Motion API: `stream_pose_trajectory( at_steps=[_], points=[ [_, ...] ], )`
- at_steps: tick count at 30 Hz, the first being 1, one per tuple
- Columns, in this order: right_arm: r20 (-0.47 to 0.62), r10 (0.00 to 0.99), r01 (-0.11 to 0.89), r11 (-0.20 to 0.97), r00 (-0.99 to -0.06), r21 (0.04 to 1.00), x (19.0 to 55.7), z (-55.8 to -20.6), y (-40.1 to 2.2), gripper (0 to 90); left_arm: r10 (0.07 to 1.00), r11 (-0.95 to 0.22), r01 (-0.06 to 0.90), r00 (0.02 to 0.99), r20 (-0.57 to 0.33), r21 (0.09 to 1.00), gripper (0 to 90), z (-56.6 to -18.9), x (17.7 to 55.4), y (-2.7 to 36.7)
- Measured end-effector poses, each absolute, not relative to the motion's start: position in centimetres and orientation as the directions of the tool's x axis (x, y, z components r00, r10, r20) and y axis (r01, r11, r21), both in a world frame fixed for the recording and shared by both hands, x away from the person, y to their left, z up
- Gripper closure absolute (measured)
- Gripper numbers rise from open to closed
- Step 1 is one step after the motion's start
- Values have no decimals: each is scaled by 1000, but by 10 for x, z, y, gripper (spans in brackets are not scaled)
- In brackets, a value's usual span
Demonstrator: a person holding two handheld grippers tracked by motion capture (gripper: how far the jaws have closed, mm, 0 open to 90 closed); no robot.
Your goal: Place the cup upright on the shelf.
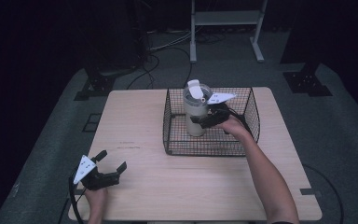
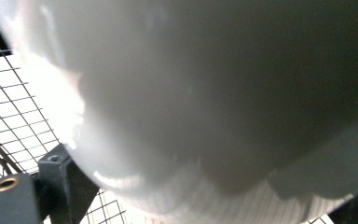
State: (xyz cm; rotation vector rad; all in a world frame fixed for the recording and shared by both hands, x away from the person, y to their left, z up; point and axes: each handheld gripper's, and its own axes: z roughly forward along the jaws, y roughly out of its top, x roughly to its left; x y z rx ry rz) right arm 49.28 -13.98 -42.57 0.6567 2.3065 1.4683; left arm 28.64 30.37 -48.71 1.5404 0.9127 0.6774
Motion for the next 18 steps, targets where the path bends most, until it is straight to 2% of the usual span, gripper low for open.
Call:
stream_pose_trajectory(
  at_steps=[18],
  points=[
    [-20,543,214,365,-839,906,490,-424,-143,82,849,-38,179,524,-62,983,0,-487,288,303]
  ],
)
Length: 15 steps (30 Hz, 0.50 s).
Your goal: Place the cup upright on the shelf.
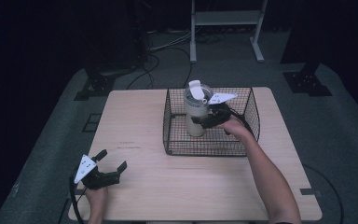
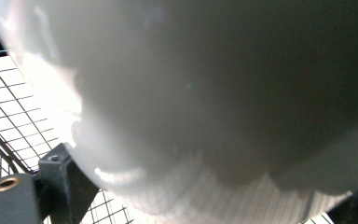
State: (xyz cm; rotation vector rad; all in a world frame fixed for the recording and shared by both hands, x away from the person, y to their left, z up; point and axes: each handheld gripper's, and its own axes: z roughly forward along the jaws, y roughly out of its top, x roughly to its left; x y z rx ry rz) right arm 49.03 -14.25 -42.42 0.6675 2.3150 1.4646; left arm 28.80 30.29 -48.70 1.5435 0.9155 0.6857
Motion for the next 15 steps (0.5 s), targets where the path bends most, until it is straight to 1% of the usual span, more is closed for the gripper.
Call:
stream_pose_trajectory(
  at_steps=[15],
  points=[
    [-13,550,218,353,-835,910,488,-423,-146,77,846,-45,180,529,-59,983,0,-487,287,303]
  ],
)
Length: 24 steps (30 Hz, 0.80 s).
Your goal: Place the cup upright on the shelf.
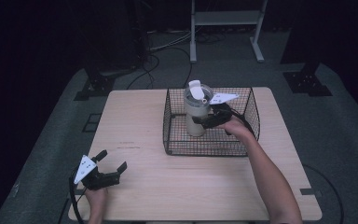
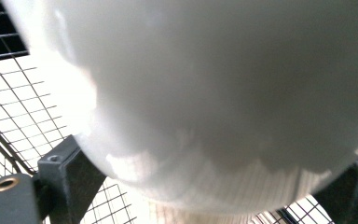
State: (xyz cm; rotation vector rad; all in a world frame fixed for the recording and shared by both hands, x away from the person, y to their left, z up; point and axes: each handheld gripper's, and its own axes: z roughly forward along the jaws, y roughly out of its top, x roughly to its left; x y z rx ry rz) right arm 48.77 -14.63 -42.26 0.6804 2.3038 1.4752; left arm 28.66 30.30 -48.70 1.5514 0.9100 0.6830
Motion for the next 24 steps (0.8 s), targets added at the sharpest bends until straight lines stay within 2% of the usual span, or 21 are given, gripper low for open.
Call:
stream_pose_trajectory(
  at_steps=[24],
  points=[
    [-27,561,212,357,-827,909,472,-403,-165,58,847,-50,180,529,-54,982,0,-487,287,302]
  ],
)
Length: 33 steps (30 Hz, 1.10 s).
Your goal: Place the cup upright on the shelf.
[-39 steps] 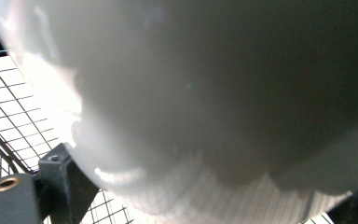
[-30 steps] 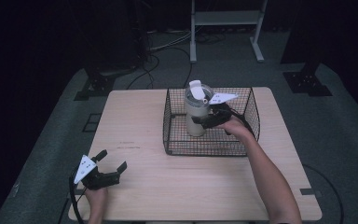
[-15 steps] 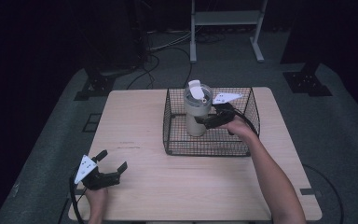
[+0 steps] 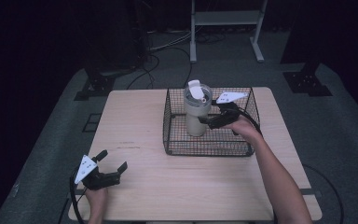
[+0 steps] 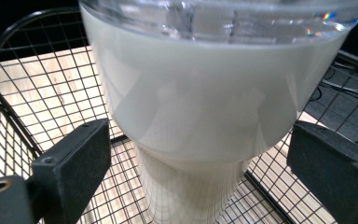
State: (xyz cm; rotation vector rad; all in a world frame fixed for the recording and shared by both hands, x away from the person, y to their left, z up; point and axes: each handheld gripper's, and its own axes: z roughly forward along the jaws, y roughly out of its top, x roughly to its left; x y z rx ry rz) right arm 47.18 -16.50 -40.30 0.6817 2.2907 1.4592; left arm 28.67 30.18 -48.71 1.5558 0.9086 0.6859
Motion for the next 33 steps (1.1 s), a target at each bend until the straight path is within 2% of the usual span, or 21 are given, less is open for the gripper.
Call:
stream_pose_trajectory(
  at_steps=[33],
  points=[
    [-23,600,213,321,-800,923,438,-372,-199,55,846,-54,178,531,-50,982,0,-487,286,301]
  ],
)
